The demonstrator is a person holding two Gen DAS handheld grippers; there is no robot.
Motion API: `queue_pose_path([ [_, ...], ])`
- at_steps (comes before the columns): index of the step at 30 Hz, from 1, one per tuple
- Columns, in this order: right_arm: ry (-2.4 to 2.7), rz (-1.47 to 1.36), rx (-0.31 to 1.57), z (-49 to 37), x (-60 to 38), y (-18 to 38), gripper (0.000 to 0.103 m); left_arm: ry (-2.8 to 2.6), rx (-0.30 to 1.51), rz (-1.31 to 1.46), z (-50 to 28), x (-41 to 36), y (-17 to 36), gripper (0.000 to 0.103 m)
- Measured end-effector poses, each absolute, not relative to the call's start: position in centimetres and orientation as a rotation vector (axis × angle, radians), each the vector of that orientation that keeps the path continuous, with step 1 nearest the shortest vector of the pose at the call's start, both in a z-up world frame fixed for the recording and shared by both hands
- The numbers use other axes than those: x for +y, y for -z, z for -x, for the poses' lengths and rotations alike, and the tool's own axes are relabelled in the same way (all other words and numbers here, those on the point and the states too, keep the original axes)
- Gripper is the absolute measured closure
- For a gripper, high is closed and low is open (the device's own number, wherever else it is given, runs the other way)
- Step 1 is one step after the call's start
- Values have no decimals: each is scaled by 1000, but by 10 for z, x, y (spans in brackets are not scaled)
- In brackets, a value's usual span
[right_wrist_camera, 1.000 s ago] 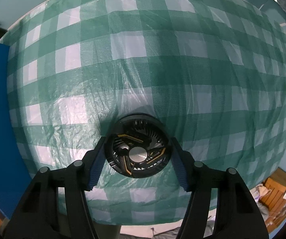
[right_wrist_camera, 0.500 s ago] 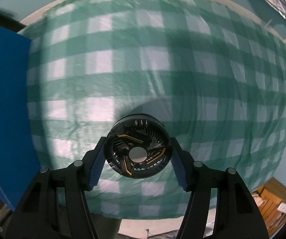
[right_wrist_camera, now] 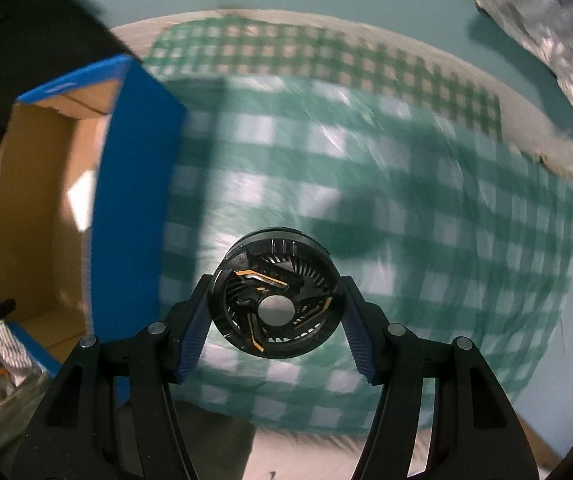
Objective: Organize rigid objects
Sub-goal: 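Carry the black fan into the box and release it beside the chargers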
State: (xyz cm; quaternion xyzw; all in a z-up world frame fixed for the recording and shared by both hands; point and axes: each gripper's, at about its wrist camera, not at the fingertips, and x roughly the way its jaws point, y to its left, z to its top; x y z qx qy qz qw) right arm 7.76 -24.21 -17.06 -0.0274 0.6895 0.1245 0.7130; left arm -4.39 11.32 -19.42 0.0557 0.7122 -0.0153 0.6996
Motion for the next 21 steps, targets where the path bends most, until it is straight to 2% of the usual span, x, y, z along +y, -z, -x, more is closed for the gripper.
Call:
queue_pose_path([
  [9,-451,207,1454,-91,-184,133,42,37,1582,-123,44,112,194,89],
  [21,-659,430,1411,-86,-106,124,42,26,1575,-113,44,114,192,89],
])
